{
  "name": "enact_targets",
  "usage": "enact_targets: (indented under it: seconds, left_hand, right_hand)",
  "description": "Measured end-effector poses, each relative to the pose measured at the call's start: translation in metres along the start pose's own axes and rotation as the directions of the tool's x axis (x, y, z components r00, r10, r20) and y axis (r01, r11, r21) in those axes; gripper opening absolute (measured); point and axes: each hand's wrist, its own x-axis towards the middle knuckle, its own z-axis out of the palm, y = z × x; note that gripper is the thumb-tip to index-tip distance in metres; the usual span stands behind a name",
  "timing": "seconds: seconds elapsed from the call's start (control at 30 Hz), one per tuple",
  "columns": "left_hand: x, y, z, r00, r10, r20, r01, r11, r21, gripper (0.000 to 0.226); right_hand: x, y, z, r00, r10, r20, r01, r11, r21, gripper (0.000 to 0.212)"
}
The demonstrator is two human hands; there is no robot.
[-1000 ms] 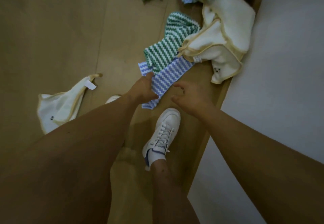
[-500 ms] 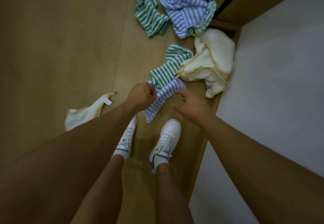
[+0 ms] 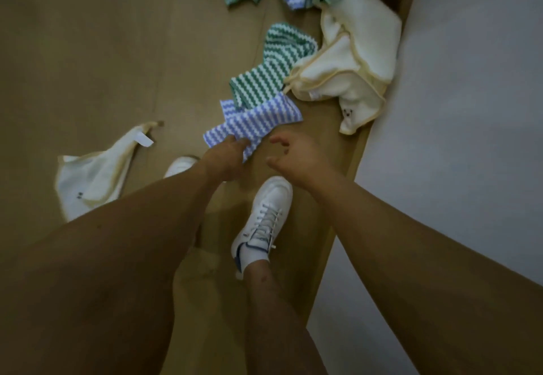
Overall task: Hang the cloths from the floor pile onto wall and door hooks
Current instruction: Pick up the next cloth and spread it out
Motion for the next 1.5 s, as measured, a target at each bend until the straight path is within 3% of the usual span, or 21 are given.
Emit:
enact_targets:
  seconds: [0.1, 0.23, 0.4, 0.53, 0.67, 0.8, 0.93, 1.03, 1.1, 1.2, 1.37, 1.5]
  left_hand:
    - [0.012, 0.000, 0.034, 0.982, -0.094, -0.165, 0.113, 0.988, 0.105, 0.058]
    - [0.029, -0.001, 0.048, 0.897, -0.114, -0.427, 0.182, 0.976, 0.121, 0.034]
    - [0.046, -0.018, 0.039, 0.895, -0.110, -0.432, 0.196, 0.968, 0.159, 0.027]
    - [0.023, -0.012, 0.005, 0.892, 0.032, -0.451, -0.004, 0.998, 0.064, 0.022]
    - [-0.038, 0.016, -0.073, 0.844, 0.241, -0.478, -0.281, 0.960, -0.012, 0.022]
    - [-0.114, 0.050, -0.180, 0.800, 0.384, -0.461, -0.442, 0.897, -0.020, 0.018]
    - [-0.204, 0.080, -0.287, 0.735, 0.481, -0.478, -0.524, 0.850, 0.051, 0.019]
    - [-0.279, 0.103, -0.366, 0.703, 0.519, -0.486, -0.525, 0.840, 0.137, 0.024]
    - [-0.338, 0.116, -0.417, 0.682, 0.516, -0.519, -0.494, 0.848, 0.195, 0.027]
    - [-0.397, 0.128, -0.469, 0.605, 0.530, -0.595, -0.484, 0.838, 0.254, 0.028]
    - [-0.518, 0.141, -0.560, 0.496, 0.597, -0.630, -0.445, 0.798, 0.406, 0.020]
    - [-0.597, 0.145, -0.610, 0.410, 0.605, -0.683, -0.318, 0.796, 0.515, 0.019]
  right_hand:
    - [0.009, 0.023, 0.020, 0.999, 0.054, -0.002, -0.054, 0.998, 0.033, 0.048]
    - [0.018, 0.042, 0.034, 0.998, 0.064, -0.007, -0.064, 0.997, 0.045, 0.051]
    - [0.030, 0.040, 0.033, 0.998, 0.068, -0.019, -0.066, 0.996, 0.067, 0.050]
    - [0.019, 0.020, 0.018, 0.996, 0.027, -0.082, -0.021, 0.997, 0.079, 0.039]
    - [-0.015, -0.022, -0.017, 0.978, -0.064, -0.196, 0.080, 0.994, 0.078, 0.050]
    - [-0.062, -0.085, -0.068, 0.942, -0.141, -0.303, 0.179, 0.979, 0.100, 0.055]
    - [-0.125, -0.157, -0.128, 0.875, -0.222, -0.431, 0.294, 0.950, 0.108, 0.032]
    - [-0.174, -0.214, -0.178, 0.780, -0.241, -0.578, 0.354, 0.931, 0.090, 0.011]
    - [-0.216, -0.257, -0.213, 0.725, -0.257, -0.639, 0.394, 0.916, 0.080, 0.010]
    - [-0.258, -0.301, -0.252, 0.664, -0.309, -0.681, 0.458, 0.888, 0.043, 0.016]
    - [-0.352, -0.374, -0.327, 0.547, -0.411, -0.729, 0.525, 0.847, -0.084, 0.006]
    - [-0.411, -0.423, -0.372, 0.486, -0.480, -0.731, 0.535, 0.824, -0.186, 0.010]
